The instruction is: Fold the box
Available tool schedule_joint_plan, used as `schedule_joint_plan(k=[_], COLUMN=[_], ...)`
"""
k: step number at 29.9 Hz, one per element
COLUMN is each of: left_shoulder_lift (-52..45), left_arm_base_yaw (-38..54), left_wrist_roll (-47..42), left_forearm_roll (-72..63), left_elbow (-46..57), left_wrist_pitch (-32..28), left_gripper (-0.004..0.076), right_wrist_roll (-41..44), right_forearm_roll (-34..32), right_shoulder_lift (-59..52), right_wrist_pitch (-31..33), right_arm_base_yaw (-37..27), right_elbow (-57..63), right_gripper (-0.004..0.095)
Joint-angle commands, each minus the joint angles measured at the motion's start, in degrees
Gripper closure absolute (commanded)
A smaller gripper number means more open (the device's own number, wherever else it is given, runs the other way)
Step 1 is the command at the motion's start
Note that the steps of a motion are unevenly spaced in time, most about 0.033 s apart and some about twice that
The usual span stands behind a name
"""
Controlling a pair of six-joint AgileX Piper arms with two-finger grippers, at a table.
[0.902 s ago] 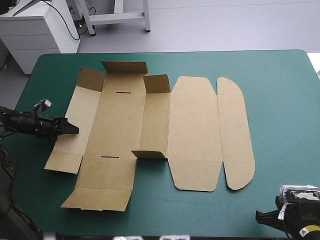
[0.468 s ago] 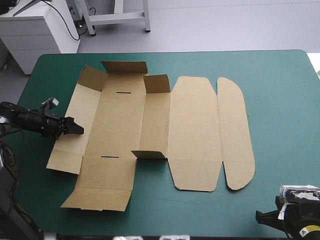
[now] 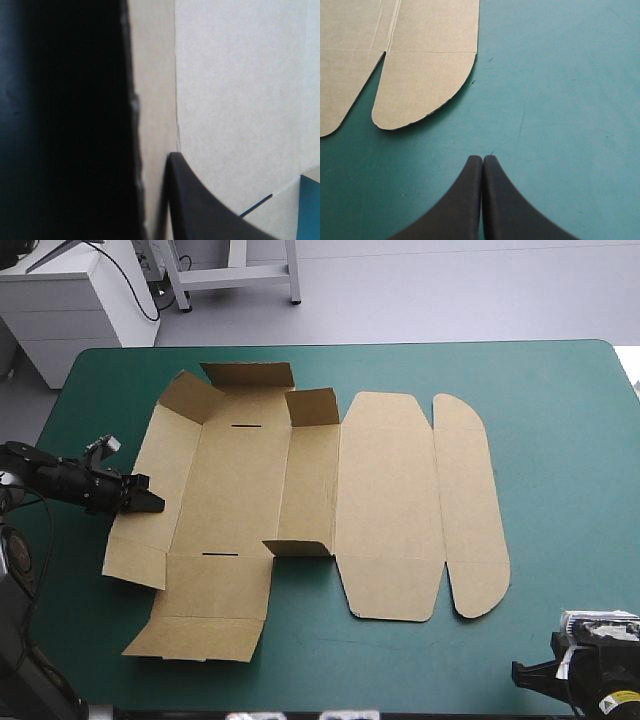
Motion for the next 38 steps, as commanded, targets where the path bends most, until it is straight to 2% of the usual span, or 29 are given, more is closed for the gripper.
schedule_joint_plan(k=[1,6,10,21,30,38], left_shoulder_lift=[-1.52,-1.62,-1.62,-1.75,-1.75,-1.94], left_arm_base_yaw=[-1.34,-4.02,-7.03,-21.33,-38.11,-52.99], left_wrist_roll=[2.53,8.09,9.15,9.57,7.09,2.06], left_forearm_roll=[7.54,7.97,8.16,12.72,32.24,51.24], left_elbow=[-0.12,-0.51,-3.32,-20.21,-35.56,-40.24], left_wrist_pitch=[4.46,4.46,4.24,2.95,-4.82,-9.75], left_gripper=[0.0730,0.0730,0.0732,0.0732,0.0732,0.0732], right_wrist_roll=[-0.46,-0.46,-0.46,-0.46,-0.46,-0.46], right_forearm_roll=[0.30,0.30,0.30,0.30,0.30,0.30], right_shoulder_lift=[0.69,0.69,0.69,0.69,0.69,0.69], right_wrist_pitch=[-3.39,-3.39,-3.39,-3.29,-3.29,-3.73], right_arm_base_yaw=[0.10,0.10,0.10,0.10,0.10,0.10], right_elbow=[-1.22,-1.22,-1.22,-1.22,-1.22,-1.22], right_gripper=[0.0927,0.0928,0.0928,0.0928,0.0928,0.0928])
